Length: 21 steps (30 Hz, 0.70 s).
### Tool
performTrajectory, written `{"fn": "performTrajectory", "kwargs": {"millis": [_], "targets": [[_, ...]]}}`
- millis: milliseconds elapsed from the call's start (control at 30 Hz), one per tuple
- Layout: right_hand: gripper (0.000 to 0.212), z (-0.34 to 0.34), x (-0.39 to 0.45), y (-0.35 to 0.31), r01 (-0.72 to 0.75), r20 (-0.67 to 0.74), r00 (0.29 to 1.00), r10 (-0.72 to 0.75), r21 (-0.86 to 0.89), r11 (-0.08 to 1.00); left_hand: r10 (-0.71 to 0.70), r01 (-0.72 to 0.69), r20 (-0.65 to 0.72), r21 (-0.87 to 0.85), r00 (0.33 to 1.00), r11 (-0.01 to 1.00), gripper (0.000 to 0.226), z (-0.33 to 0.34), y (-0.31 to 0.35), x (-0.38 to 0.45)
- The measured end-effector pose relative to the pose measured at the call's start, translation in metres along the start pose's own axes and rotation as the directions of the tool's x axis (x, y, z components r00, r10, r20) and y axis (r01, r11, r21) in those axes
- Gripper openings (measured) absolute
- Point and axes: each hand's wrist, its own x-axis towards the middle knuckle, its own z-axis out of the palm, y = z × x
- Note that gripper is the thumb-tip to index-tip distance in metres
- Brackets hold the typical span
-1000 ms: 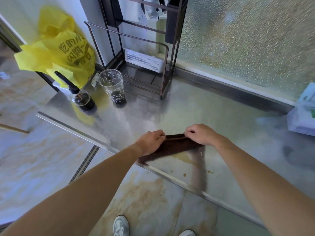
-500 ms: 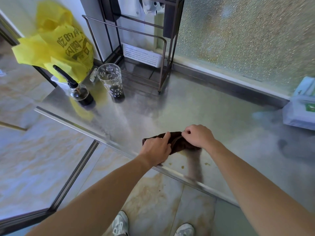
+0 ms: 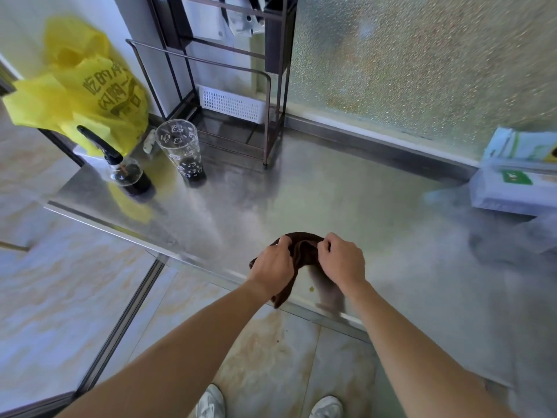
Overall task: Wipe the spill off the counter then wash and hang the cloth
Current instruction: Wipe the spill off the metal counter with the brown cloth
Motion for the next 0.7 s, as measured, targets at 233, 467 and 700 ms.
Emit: {"fn": "performTrajectory", "kwargs": {"millis": [233,467,700], "targets": [[0.03,0.007,-0.019,-0.021,-0.017,-0.101,0.995,0.019,0.018,1.0,-0.004,0.06,0.176,-0.316,0.984,0.947,0.028,-0.006,0.009,0.008],[0.093,0.028,-0.047,-0.038,0.102,-0.086,0.987,-0.134,-0.306,0.946,-0.016,0.0,-0.179,-0.088,0.984,0.996,0.019,-0.029,-0.014,0.018],[0.047,0.028,-0.041,-0.009,0.244,-0.115,0.942,-0.317,-0.416,0.876,0.173,-0.143,-0.067,0.313,0.983,0.939,0.012,-0.03,-0.025,0.014]]}}
